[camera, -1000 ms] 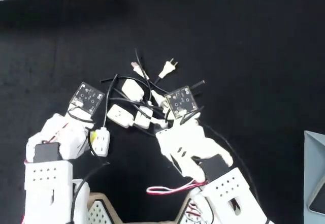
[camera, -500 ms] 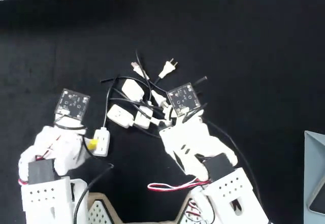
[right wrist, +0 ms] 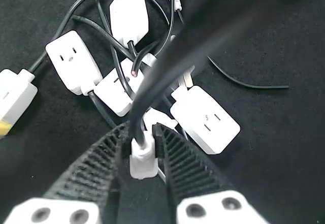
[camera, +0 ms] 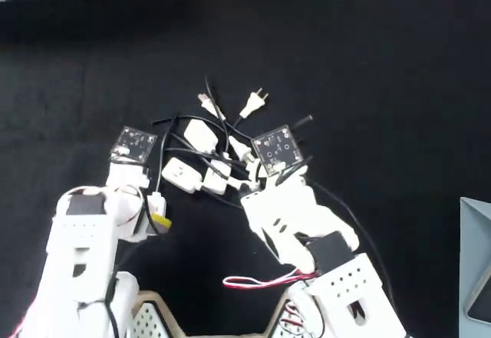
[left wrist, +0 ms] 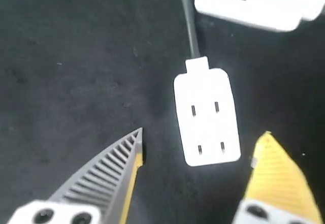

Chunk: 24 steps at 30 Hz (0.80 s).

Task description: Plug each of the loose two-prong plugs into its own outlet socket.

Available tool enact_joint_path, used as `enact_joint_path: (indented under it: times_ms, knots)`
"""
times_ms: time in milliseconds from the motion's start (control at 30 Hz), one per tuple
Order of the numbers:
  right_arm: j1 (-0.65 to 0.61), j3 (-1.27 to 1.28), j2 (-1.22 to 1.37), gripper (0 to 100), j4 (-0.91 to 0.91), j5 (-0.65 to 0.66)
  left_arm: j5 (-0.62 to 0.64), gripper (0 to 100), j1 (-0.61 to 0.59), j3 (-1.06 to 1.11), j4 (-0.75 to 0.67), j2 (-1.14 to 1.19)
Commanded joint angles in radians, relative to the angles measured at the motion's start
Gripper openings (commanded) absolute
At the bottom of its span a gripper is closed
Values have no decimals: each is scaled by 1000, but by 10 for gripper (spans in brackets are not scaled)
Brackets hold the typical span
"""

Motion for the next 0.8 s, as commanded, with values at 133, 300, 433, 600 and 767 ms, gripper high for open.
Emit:
enact_joint_path:
  times_ms: [133,300,433,600,767]
  knots:
    - [-8,-33,-7,13,3,8,-2,220,15,-54,-173,183]
    - [-8,-33,-7,13,3,8,-71,129,15,-56,-293,209]
    - [-8,-33,-7,13,3,8,-187,83,16,-56,-379,210]
    - [-8,-33,-7,13,3,8,-253,64,15,-56,-509,212]
    - [-8,-31,-7,13,3,8,-284,65,22,-56,-592,212]
